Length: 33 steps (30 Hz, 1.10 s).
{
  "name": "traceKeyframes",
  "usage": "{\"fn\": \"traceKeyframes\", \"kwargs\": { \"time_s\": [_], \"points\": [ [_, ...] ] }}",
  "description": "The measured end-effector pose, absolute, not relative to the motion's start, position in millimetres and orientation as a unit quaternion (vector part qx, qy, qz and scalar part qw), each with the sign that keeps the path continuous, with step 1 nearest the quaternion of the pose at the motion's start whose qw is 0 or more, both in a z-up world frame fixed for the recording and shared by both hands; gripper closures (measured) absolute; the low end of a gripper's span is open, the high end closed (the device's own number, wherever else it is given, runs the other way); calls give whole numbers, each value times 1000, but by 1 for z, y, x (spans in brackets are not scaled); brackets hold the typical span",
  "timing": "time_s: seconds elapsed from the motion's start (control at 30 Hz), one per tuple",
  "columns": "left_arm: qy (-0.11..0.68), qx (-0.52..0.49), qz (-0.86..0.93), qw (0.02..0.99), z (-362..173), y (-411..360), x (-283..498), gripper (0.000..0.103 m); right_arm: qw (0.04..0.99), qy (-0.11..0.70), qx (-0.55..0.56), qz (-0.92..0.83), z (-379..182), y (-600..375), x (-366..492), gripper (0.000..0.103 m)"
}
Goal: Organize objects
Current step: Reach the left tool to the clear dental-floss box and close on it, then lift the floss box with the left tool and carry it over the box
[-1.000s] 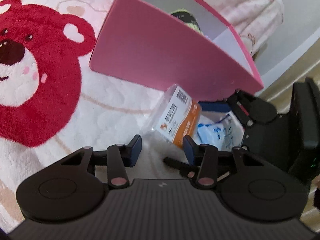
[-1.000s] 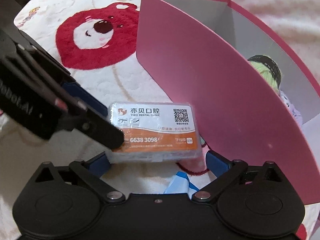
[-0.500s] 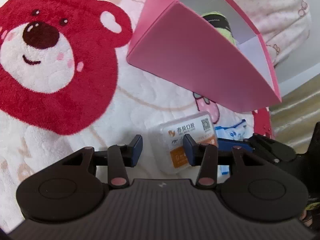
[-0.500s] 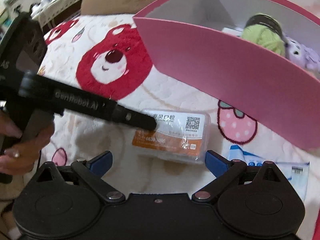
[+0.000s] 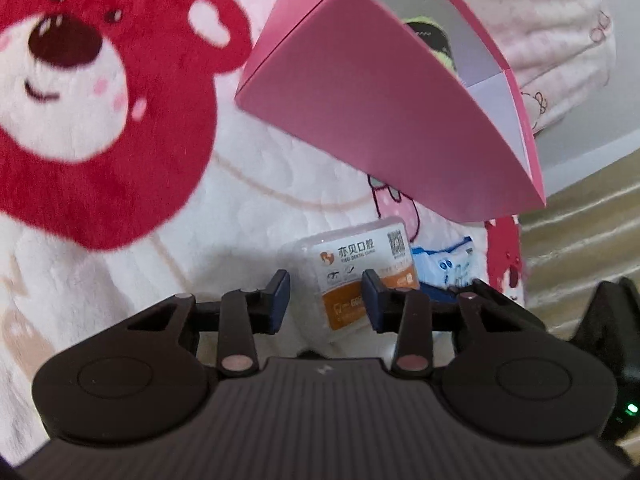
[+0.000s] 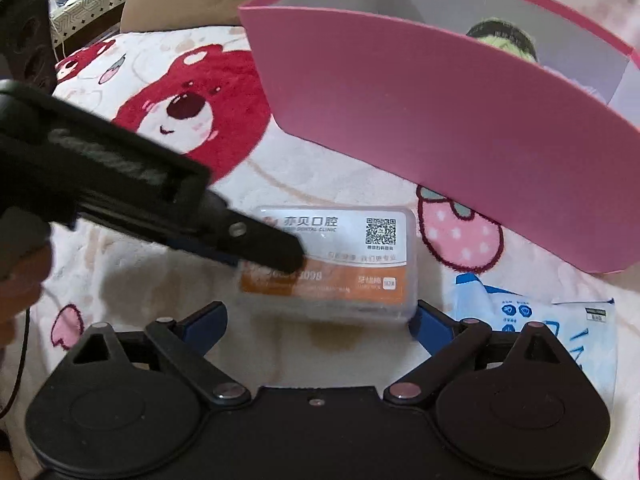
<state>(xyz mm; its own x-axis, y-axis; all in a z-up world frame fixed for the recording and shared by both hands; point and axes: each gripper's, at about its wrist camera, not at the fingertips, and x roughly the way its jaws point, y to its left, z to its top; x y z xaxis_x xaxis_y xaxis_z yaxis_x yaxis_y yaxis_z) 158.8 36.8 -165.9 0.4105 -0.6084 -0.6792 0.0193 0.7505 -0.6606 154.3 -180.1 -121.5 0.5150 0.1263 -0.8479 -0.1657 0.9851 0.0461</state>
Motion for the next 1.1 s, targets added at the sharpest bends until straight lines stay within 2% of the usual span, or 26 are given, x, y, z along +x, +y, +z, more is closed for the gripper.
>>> {"fn": "traceKeyframes", "kwargs": {
  "time_s": [0.13, 0.23, 0.33, 0.73, 0.9, 1.1],
  "points": [
    [494, -254, -211, 805, -157, 26, 153, 63, 866, 496, 0, 68, -116, -178, 149, 4],
    [501, -264, -213, 796, -158, 28, 154, 62, 863, 501, 15, 63, -110, -180, 145, 5],
    [500, -254, -207, 801, -160, 27, 155, 61, 870, 488, -7, 61, -103, -178, 141, 4],
    [493, -250, -215, 805, -158, 25, 155, 66, 870, 491, 19, 35, -117, -179, 150, 9],
    [483, -230, -240, 810, -141, 22, 150, 67, 874, 485, 20, 33, -107, -180, 144, 9],
    [445, -206, -269, 829, -101, 20, 137, 67, 892, 450, 36, 21, -69, -183, 125, 9]
  ]
}}
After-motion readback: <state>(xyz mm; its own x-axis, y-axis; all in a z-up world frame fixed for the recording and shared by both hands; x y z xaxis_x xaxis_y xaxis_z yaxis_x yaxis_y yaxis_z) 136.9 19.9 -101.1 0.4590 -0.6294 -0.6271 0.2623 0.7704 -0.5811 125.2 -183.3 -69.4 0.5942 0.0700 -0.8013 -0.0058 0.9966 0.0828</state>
